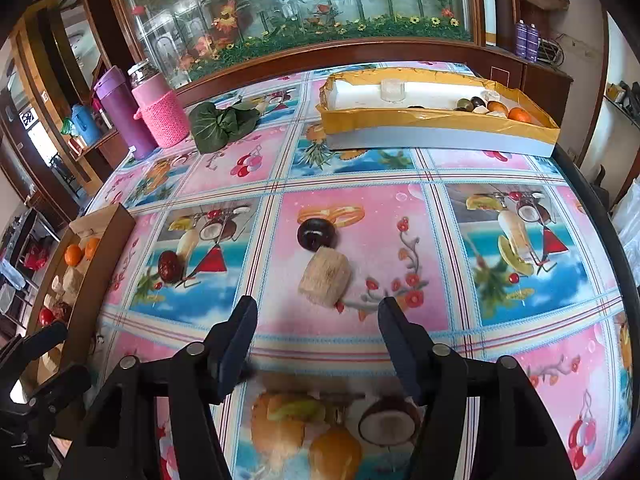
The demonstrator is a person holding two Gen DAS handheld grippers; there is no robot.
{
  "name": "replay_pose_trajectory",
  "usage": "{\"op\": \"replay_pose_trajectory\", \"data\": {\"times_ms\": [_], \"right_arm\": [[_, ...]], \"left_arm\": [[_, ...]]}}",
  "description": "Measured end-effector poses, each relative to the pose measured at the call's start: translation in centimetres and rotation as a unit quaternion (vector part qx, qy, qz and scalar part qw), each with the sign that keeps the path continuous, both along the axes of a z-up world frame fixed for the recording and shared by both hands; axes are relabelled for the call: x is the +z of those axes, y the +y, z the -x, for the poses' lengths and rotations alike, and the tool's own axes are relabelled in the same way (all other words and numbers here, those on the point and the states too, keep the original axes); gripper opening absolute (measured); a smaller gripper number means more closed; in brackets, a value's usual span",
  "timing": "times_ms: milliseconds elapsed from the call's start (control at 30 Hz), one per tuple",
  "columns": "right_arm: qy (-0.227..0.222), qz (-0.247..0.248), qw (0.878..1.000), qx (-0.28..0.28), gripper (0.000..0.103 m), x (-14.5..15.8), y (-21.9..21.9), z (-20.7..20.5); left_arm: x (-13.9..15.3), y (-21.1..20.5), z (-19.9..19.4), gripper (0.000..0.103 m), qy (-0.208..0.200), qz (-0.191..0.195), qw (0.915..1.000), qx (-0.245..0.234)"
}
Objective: Organize fruits
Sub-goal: 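Move both grippers back to the fruit pile, then grasp a red date with the left gripper while the right grasps a cylindrical beige cake, then place the red date and beige cake in the cardboard tray and release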
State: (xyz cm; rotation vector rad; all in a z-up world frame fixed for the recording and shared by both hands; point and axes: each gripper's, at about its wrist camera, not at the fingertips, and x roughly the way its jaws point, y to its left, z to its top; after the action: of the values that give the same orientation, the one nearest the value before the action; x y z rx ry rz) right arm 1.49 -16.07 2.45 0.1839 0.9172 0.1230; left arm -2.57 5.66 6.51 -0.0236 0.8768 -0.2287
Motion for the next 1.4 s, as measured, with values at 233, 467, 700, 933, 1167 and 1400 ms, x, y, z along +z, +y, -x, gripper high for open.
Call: {"op": "replay_pose_trajectory", "data": {"times_ms": [233,467,700,933,1167,1400], "right_arm": [[0.0,-0.027,1.0,-0.01,0.059,-1.5,0.4,-1.4],[-0.009,-0.003,1.0,0.007,0.051,-1.6,1.8,-2.2],[-0.014,0.014,1.0,0.005,0.031,-1.8,1.8,-2.5],[-0.023,0.001,1.0,-0.003,0.03,-1.5,1.2,-2.3],[-0.046,0.001,0.999,-0.01,0.03,-0.7,0.9,-1.4],[-0.064,0.002,0.998,0.009,0.031,1.3,2.6,0.8]], "left_arm": [[-1.6,-0.9,-5.8,0.085,0.022,-0.007,0.9996,0.019],[-4.5,-2.7,-8.5,0.085,0.046,-0.021,0.9986,0.011],[-5.1,-3.8,-8.6,0.057,0.028,-0.062,0.9977,0.009],[-4.4,-2.5,-8.4,0.025,0.029,-0.027,0.999,0.019],[-1.4,-0.7,-4.9,0.025,0.006,0.013,0.9997,0.019],[1.9,5.6,-0.3,0.026,-0.013,0.047,0.9974,0.053]]}}
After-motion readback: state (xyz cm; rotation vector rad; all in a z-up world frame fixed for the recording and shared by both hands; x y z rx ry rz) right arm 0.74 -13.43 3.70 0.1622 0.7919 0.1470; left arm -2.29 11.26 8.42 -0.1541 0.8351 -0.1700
